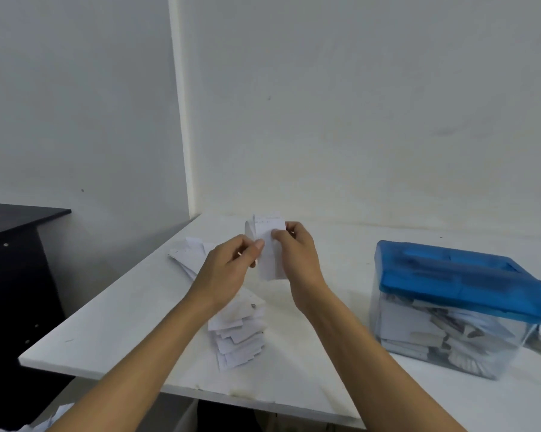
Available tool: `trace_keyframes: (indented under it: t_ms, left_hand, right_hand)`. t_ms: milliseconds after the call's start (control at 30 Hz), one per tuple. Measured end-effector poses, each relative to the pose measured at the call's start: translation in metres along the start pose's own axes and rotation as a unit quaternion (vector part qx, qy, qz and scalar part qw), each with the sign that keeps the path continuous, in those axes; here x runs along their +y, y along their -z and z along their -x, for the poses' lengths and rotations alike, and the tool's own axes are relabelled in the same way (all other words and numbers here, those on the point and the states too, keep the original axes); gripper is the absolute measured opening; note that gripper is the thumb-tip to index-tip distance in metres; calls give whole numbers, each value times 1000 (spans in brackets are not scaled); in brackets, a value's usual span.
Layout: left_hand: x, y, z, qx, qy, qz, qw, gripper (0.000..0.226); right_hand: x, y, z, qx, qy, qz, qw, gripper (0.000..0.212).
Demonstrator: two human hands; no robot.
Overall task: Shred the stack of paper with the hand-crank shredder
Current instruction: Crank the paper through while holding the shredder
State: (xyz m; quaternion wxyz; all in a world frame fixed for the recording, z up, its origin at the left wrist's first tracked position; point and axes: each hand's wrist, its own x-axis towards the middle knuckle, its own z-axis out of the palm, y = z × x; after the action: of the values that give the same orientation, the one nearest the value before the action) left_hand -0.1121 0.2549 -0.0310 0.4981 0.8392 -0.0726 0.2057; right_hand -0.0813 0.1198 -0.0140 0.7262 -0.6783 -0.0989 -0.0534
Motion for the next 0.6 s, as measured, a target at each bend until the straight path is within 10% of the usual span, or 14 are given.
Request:
trace_keyframes:
  t_ms: [600]
  left_hand:
    - [134, -82, -43, -155, -169, 29, 973, 39]
  right_hand:
    - [-114, 148, 6, 13, 156, 272, 949, 25]
